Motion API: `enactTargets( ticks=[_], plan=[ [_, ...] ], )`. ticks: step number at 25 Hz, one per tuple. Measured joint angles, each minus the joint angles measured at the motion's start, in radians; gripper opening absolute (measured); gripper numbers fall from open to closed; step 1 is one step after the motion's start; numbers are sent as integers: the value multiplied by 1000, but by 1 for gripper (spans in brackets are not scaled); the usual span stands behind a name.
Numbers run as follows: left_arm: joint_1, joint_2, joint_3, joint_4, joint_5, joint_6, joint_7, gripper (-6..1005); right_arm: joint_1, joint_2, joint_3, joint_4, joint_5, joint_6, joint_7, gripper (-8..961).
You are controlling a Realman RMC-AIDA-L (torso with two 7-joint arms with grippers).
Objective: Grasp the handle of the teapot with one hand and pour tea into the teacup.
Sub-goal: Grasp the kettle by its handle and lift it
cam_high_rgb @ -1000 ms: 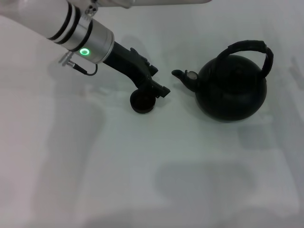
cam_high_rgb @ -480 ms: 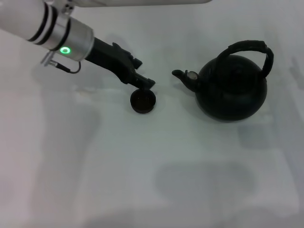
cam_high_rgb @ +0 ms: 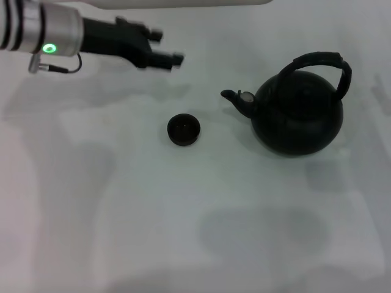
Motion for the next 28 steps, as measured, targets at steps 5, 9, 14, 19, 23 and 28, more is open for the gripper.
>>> enactTargets(
  ticks=[5, 9, 14, 19, 23, 28],
  plan=[
    [134, -3, 0, 12, -314, 37, 163, 777, 0, 0, 2, 0, 0, -8, 0, 875],
    [256, -2, 0, 84, -558, 66, 307, 776, 1, 0, 2, -1, 0, -23, 0, 875],
    [351, -5, -1, 132, -707, 66, 410, 776, -3, 0, 3, 1, 0, -74, 63, 874],
    [454, -5, -2, 293, -923, 49, 616, 775, -12, -4, 11, 23, 17, -125, 264, 875],
    [487, -7, -12, 367, -1009, 13, 683, 776, -4, -9, -19, 77, -6, -131, 332, 875],
    [537, -9, -15, 511, -1163, -21, 903, 777, -17, -11, -48, 102, -132, -164, 350, 874]
  ],
)
